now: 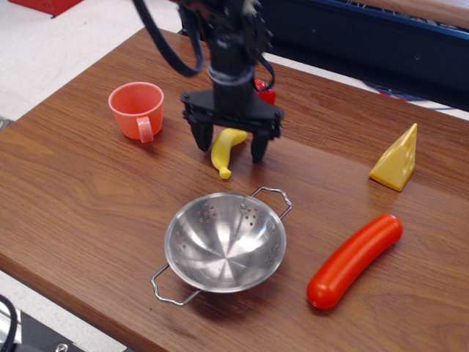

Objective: Put banana in colander

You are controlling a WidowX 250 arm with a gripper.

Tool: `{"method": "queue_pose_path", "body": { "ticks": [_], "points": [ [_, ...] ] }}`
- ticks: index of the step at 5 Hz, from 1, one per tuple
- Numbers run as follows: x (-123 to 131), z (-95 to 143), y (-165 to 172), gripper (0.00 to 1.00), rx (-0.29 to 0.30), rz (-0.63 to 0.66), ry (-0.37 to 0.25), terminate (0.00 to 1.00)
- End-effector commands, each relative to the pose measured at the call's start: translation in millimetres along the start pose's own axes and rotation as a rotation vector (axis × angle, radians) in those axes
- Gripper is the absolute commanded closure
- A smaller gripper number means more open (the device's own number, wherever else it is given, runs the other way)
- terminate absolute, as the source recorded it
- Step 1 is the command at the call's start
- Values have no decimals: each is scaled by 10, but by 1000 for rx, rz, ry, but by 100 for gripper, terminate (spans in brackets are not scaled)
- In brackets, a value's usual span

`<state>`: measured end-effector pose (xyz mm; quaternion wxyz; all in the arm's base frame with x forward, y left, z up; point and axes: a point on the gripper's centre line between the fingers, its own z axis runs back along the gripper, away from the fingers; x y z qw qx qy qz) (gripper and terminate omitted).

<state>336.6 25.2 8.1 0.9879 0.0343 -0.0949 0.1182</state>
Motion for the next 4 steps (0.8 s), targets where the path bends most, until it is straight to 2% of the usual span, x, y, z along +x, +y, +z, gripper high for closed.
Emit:
{"method": "queue_pose_path", "body": {
  "ticks": [1, 2, 3, 4],
  "points": [
    [58, 52, -58, 100, -4, 30, -22, 0],
    [77, 263, -34, 100, -31, 62, -46, 0],
    [50, 570, -112, 100, -92, 61, -34, 0],
    [-155, 860, -122, 100, -165, 28, -17, 0]
  ]
}}
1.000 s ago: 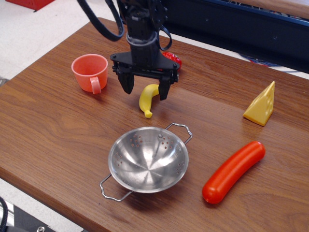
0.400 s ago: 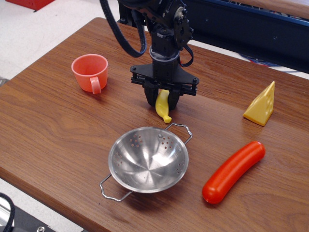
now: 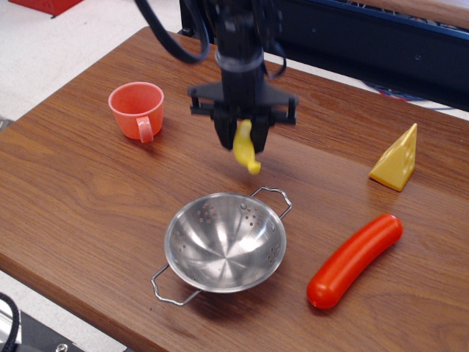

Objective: Put banana in colander

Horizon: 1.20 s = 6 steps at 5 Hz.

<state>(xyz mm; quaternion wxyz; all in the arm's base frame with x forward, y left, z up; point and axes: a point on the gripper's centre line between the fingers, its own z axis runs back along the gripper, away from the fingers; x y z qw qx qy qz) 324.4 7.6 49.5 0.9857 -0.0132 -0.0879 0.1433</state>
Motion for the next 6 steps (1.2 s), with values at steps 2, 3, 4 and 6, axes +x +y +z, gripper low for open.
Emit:
{"method": "queue_pose_path", "body": {
  "ticks": [2, 3, 4, 6],
  "points": [
    [-634, 436, 164, 100, -99, -183, -53, 0],
    [-780, 378, 152, 100, -83, -235, -71, 0],
    [-849, 340, 101, 100, -68, -258, -61, 0],
    [-797, 420, 96, 0, -79, -190, -55, 0]
  ]
}}
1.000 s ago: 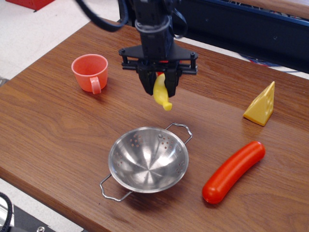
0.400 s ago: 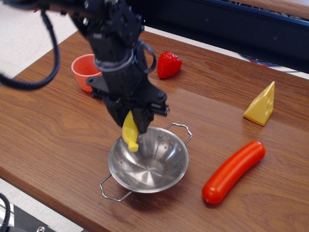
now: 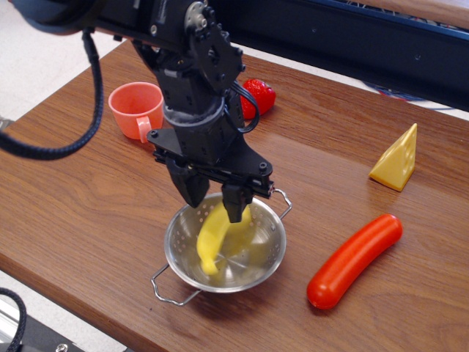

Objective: Put banana in colander

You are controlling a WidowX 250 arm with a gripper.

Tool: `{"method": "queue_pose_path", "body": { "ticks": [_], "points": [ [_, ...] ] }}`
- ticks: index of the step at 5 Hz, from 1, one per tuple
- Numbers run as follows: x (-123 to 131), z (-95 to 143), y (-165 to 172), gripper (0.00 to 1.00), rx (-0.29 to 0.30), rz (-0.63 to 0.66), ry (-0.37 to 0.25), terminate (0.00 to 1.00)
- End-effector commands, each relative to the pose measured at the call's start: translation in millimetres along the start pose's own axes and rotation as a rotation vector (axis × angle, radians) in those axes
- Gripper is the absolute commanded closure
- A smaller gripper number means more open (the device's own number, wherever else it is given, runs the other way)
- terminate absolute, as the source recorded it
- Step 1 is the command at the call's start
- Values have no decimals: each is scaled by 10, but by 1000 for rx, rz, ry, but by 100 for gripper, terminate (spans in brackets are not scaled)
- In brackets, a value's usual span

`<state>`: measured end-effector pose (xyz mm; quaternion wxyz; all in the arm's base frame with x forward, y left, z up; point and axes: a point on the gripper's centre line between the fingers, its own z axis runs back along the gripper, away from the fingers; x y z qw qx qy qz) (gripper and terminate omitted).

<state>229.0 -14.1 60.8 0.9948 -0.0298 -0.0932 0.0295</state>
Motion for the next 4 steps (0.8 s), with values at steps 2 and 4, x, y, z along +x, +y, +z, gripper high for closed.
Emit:
{"method": "queue_pose_path", "body": {
  "ticks": [2, 4],
  "points": [
    [272, 386, 131, 0, -20, 79, -24, 0],
    [272, 386, 131, 0, -20, 79, -24, 100]
  ]
}}
